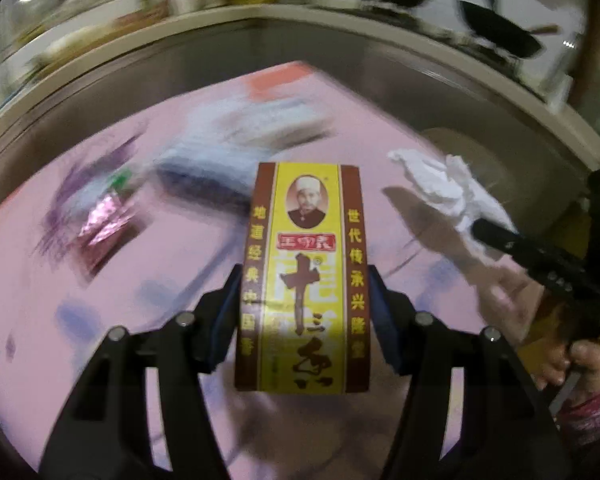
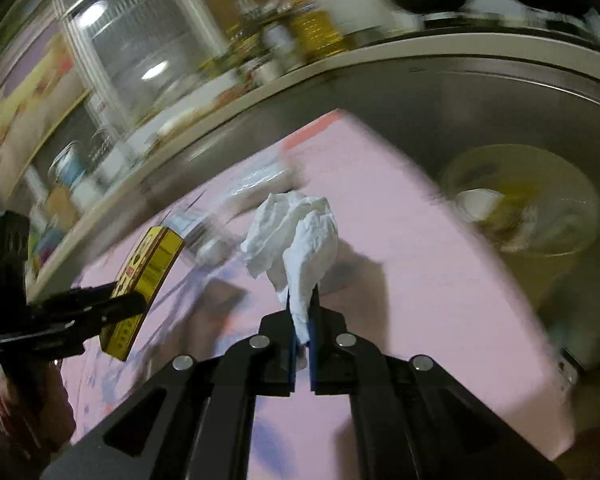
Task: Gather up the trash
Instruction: 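Carry the box with the left tool while the right tool carries the tissue into the bin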
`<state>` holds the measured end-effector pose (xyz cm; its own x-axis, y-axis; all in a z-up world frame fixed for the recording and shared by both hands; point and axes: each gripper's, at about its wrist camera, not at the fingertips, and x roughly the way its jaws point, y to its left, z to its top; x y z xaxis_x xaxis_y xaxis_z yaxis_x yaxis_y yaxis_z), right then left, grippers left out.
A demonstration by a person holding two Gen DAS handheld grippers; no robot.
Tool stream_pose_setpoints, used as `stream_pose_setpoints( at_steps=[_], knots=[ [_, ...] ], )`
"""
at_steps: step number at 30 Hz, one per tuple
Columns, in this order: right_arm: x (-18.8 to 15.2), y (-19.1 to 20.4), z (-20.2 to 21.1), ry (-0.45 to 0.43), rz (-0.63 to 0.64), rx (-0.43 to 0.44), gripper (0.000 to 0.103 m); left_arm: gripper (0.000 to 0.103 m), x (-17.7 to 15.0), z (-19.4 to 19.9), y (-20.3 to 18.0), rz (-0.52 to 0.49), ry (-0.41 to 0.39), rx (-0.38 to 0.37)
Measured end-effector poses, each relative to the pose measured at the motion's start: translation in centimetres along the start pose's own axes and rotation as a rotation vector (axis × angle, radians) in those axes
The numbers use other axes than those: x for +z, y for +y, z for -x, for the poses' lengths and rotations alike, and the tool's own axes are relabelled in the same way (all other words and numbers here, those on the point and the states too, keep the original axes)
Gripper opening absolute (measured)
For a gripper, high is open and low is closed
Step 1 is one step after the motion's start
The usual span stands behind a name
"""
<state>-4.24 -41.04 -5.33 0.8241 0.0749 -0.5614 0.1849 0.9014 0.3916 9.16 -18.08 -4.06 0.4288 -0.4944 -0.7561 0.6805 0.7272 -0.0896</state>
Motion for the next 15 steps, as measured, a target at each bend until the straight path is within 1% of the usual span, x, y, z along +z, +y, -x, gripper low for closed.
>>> stream_pose_setpoints(
  at_steps=[2, 4, 5, 8, 11, 13, 15],
  knots=[
    [1.4, -3.9, 1.0, -0.031, -0.086, -0.039, 0.002, 0.057, 3.3, -2.2, -3.5, -0.065, -0.004, -0.062],
    [2.5, -6.9, 1.6, -0.054, -0.139, -0.084, 0.002, 0.057, 6.7, -4.7, -7.4, -0.114, -0.006, -0.128],
    [3.1, -8.8, 1.9, -0.065, -0.166, -0.122, 0.002, 0.057, 7.9, -5.7, -8.9, -0.130, -0.005, -0.150],
    [4.2, -12.5, 1.9, -0.081, -0.228, -0.165, 0.002, 0.057, 11.9, -9.5, -13.8, -0.170, 0.011, -0.220],
    [5.3, -15.8, 1.5, -0.077, -0.264, -0.198, 0.002, 0.058, 14.5, -12.9, -17.2, -0.180, 0.037, -0.264],
    [5.8, -16.7, 0.9, -0.065, -0.271, -0.205, 0.002, 0.058, 15.9, -15.5, -18.6, -0.183, 0.072, -0.286],
    [6.3, -17.3, 0.0, -0.049, -0.276, -0.198, 0.002, 0.058, 16.6, -17.4, -19.8, -0.182, 0.098, -0.291]
  ],
)
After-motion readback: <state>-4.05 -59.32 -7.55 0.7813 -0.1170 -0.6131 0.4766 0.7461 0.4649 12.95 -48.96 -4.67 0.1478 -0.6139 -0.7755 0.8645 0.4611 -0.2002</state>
